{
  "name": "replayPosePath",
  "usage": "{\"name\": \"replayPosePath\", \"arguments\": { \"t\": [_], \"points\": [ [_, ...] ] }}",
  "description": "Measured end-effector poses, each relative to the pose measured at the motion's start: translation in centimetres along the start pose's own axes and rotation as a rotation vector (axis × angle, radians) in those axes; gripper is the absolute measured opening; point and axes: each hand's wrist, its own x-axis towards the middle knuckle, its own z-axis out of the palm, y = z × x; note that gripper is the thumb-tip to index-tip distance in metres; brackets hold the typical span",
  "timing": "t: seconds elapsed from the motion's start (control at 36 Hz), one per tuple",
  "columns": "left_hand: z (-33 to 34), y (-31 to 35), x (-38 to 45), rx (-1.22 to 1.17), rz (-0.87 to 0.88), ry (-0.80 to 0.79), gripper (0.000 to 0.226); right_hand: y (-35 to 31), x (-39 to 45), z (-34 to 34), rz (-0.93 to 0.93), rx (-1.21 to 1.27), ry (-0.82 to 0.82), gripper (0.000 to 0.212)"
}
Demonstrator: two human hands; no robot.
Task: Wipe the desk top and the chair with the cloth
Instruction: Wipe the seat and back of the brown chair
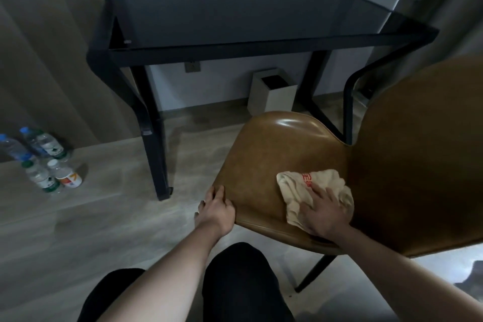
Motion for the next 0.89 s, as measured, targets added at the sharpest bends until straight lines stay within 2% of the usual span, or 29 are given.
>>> {"name": "replayPosePath", "arguments": {
  "t": [0.03, 0.08, 0.11, 0.17, 0.25, 0.36, 0.53, 0.69, 0.78, 0.89],
  "points": [
    [-0.1, 0.1, -0.1, -0.008, -0.002, -0.011, 0.060, 0.1, -0.7, 0.0, -0.001, 0.031, -0.010, 0.063],
    [-0.4, 0.2, -0.3, -0.023, -0.005, -0.028, 0.060, -0.1, -2.4, 0.1, -0.071, 0.030, -0.044, 0.084],
    [-0.5, 0.2, -0.4, -0.032, -0.007, -0.035, 0.060, 0.0, -2.9, 0.5, -0.060, 0.070, -0.062, 0.083],
    [-0.6, 0.2, -0.6, -0.047, -0.009, -0.044, 0.060, -0.1, -4.1, 1.4, -0.071, 0.077, -0.074, 0.063],
    [-0.8, 0.3, -0.8, -0.055, -0.010, -0.044, 0.060, -0.3, -4.5, 2.9, -0.194, 0.050, -0.059, 0.078],
    [-0.7, 0.2, -0.7, -0.062, -0.013, -0.049, 0.060, -3.2, -4.7, 2.5, -0.225, 0.029, -0.150, 0.056],
    [-0.1, -0.2, 0.2, -0.060, 0.006, -0.025, 0.060, -8.1, -0.8, 3.0, -0.219, -0.004, -0.234, 0.058],
    [0.6, -0.5, 1.0, -0.059, 0.034, 0.041, 0.057, -10.9, 5.1, 4.4, -0.216, -0.153, -0.095, 0.073],
    [0.9, -0.7, 1.2, -0.069, 0.048, 0.063, 0.057, -11.9, 7.8, 4.0, -0.207, -0.145, -0.002, 0.075],
    [0.8, -0.7, 1.7, -0.076, 0.065, 0.090, 0.056, -12.4, 11.3, 2.4, -0.183, -0.154, 0.044, 0.074]
  ]
}}
